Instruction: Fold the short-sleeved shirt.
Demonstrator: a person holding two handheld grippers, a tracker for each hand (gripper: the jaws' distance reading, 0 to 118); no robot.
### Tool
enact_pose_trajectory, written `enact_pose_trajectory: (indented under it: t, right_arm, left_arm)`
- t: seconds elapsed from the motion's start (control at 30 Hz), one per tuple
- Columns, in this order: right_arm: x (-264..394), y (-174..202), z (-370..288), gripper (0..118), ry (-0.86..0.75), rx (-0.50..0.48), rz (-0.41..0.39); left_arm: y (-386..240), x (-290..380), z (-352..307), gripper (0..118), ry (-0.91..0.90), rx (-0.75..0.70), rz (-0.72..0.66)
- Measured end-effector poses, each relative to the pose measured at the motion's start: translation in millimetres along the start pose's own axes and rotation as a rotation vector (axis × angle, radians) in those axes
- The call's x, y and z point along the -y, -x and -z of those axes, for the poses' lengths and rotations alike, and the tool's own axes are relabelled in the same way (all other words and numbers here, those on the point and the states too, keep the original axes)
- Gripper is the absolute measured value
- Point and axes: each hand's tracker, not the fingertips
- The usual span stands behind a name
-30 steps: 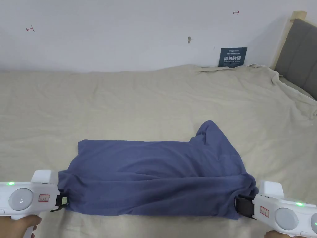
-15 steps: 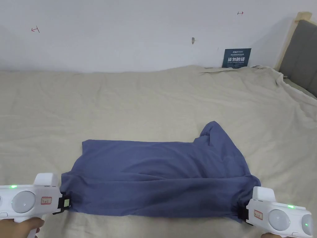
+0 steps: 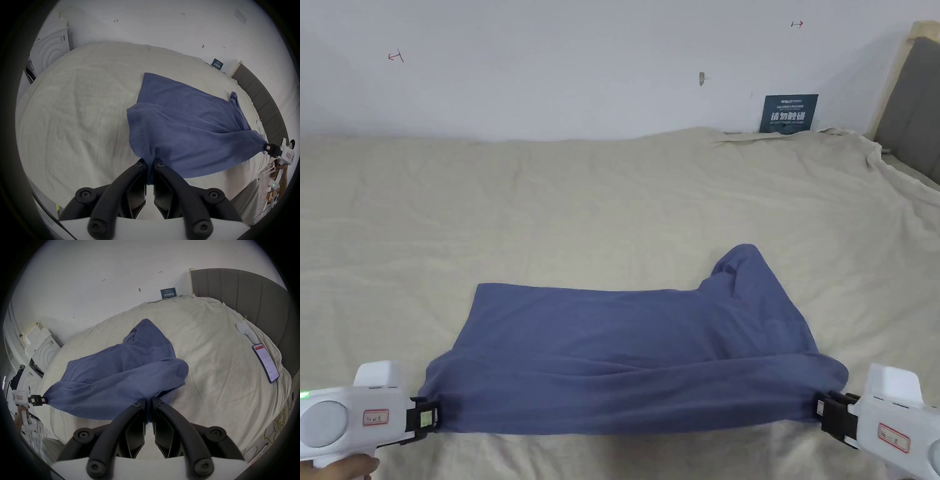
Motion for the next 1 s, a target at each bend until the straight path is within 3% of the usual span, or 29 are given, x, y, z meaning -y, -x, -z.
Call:
enact_pose_trajectory:
  t: [0.3,0.63,0.77,0.8,0.83,0.9,0.93,0.97,1.0]
  right_arm:
    - [43,-7,-37,5,0.042,-0.003,-0.004]
    - [81,-19,7,5,0.132,0.087,-0.027]
    - [83,-19,6,7,0.139,0.098,-0.017]
    - [81,-19,4,8,0.139,0.101,-0.016]
    - [79,-17,1,17,0.133,0.107,-0.019]
    - [74,-13,-6,44,0.110,0.133,-0.032]
    - [69,-10,-13,65,0.097,0.135,-0.040]
    - [65,-8,-18,75,0.081,0.126,-0.043]
    - [61,-6,-24,80,0.057,0.119,-0.046]
  left_arm:
    - [4,72,-31,5,0.029,0.009,-0.040]
    - [9,99,23,5,0.078,-0.080,-0.021]
    - [5,101,17,7,0.049,-0.101,-0.035]
    - [5,100,15,11,0.050,-0.098,-0.029]
    - [4,99,14,26,0.049,-0.097,-0.023]
    - [-2,97,9,65,0.063,-0.128,-0.007]
    - [-3,97,7,87,0.060,-0.139,0.002]
    - [-3,96,5,102,0.046,-0.141,0.009]
    - [-6,96,0,109,0.035,-0.138,0.015]
